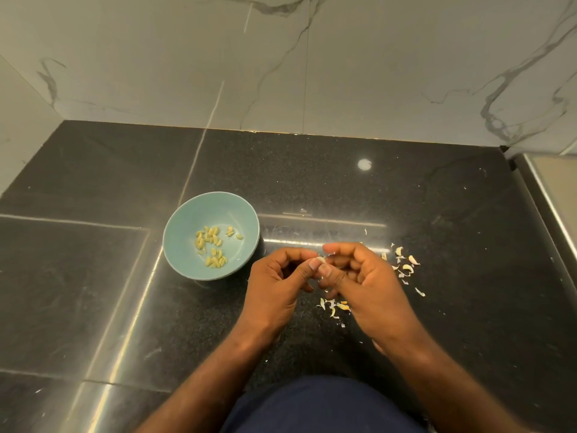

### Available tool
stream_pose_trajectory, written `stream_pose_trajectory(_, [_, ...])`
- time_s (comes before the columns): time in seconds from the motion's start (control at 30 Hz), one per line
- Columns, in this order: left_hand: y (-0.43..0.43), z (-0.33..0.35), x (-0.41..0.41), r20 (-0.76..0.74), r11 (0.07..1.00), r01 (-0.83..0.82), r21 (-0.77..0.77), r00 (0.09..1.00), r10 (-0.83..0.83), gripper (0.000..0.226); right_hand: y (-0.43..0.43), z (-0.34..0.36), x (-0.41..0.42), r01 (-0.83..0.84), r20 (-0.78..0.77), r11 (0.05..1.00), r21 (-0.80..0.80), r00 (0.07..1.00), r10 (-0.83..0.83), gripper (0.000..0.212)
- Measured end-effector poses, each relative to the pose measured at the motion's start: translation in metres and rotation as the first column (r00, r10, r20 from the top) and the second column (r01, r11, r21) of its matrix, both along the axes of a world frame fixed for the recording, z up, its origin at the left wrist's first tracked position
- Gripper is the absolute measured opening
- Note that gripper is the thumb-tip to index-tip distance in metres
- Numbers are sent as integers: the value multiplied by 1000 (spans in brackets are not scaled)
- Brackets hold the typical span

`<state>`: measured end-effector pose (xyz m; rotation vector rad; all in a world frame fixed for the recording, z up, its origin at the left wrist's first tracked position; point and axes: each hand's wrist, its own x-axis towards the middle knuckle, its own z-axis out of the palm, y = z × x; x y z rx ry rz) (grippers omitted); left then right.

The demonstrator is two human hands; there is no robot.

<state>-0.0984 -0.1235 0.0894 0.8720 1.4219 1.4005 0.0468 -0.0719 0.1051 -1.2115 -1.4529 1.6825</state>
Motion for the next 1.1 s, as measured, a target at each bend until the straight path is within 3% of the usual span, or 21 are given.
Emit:
stream_pose_trajectory(0.1, [-5, -3, -2, -48, 1000, 4, -18, 999, -4, 13, -4, -5, -6, 72, -73, 997, -7, 995, -72, 20])
stream_pose_trajectory(0.2, [-13, -8, -5, -51, 998, -29, -48, 998, 27, 12, -4, -7, -11, 30, -87, 999, -15, 996, -31, 21])
stream_pose_trajectory(0.4, [-29, -22, -14, 61, 973, -193, -129, 977, 202, 8, 2, -16, -44, 26, -32, 999, -45, 999, -27, 19])
stream_pose_trajectory(0.57, [-41, -41, -18, 38, 918, -293, -267, 949, 314, 19, 17, -20, -102, -178, 83, 977, 115, 982, 169, 32])
stream_pose_trajectory(0.7, [-43, -53, -18, -52, 917, -231, -325, 973, 226, 17, 23, -26, -119, -172, 38, 983, 68, 985, 169, 31])
stream_pose_trajectory(0.83, [-42, -62, -19, -159, 920, -169, -353, 980, 119, 16, 29, -34, -79, -56, 54, 998, 13, 997, 55, 7])
stream_pose_trajectory(0.9, [-40, -64, -18, -196, 929, -143, -341, 977, 78, 17, 28, -38, -47, 9, 84, 1000, 5, 996, -9, 16])
stream_pose_trajectory(1.0, [-33, -61, -9, -220, 944, -51, -327, 975, -23, 24, 22, -42, 6, 134, 189, 989, 67, 971, -145, 25])
stream_pose_trajectory(1.07, [-26, -60, 1, -244, 951, 0, -308, 967, -79, 24, 20, -45, 33, 37, 333, 991, 125, 940, -77, 4])
stream_pose_trajectory(1.1, [-22, -59, 8, -249, 958, 17, -288, 964, -92, 20, 17, -47, 43, -34, 406, 993, 112, 914, -15, 20])
